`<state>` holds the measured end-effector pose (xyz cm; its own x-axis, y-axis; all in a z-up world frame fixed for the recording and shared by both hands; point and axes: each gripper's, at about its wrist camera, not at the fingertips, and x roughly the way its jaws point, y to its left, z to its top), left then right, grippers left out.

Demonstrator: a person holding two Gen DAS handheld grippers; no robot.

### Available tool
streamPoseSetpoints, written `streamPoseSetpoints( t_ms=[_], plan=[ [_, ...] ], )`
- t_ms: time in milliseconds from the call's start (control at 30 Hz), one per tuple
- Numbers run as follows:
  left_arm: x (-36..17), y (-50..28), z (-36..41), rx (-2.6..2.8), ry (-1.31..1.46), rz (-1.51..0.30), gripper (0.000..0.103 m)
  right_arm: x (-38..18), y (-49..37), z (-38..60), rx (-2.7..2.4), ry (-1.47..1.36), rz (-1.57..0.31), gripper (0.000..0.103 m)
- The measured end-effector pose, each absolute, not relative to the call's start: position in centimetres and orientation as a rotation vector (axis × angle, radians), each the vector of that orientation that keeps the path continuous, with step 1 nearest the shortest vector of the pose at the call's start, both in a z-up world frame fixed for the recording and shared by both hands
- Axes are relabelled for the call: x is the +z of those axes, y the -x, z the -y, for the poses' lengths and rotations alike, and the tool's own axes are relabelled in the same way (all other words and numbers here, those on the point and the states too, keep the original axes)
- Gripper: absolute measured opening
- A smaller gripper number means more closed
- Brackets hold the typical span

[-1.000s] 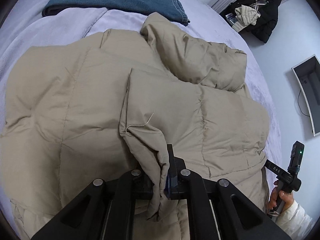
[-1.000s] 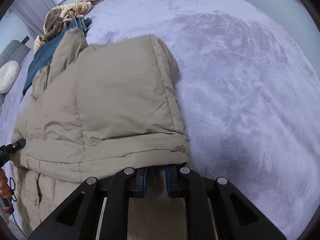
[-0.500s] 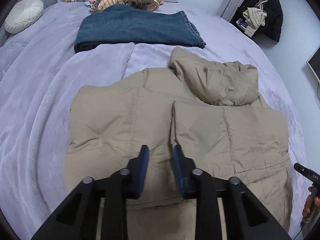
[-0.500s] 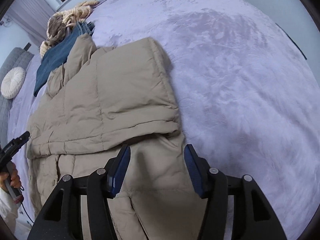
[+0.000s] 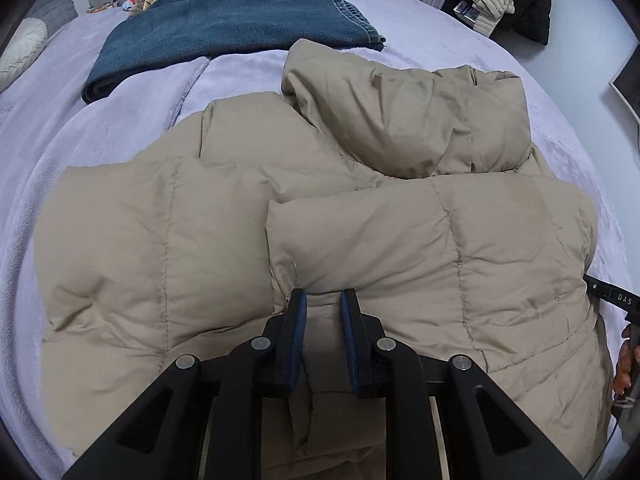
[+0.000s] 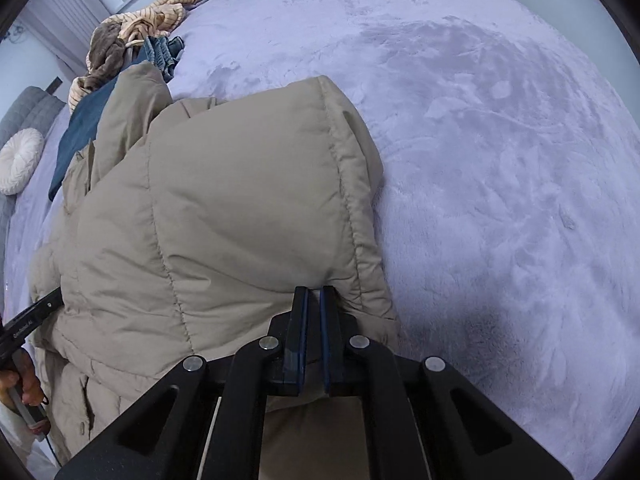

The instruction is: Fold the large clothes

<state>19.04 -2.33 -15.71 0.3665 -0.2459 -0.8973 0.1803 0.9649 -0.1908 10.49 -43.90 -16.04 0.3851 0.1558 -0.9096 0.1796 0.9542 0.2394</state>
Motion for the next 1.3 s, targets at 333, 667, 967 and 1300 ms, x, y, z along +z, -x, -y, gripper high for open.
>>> streamPoseSetpoints(
  t_ms=[333,667,967,1300],
  plan=[
    [-12.3,-16.7,1.4,-0.204,0.042,-1.179,0.022,-13.2,-8.7,44.9,-0.002,-0.370,-1.188,0.009],
    [-9.5,-11.9,0.8,-0.173,0.032,-1.209,0.028,-11.1,-3.2,44.7,0.016,-0.444,-1.254,0.010],
    [-6.4,-7.4,0.1,-0.098,0.054,-1.183,0.100,-9.6,1.0,44.6,0.001,-0.484,-1.285,0.044],
    [-5.1,-1.2,0.9,-0.069,0.045,-1.285,0.103,-6.9,4.8,44.3,0.046,-0.543,-1.276,0.080]
  ],
)
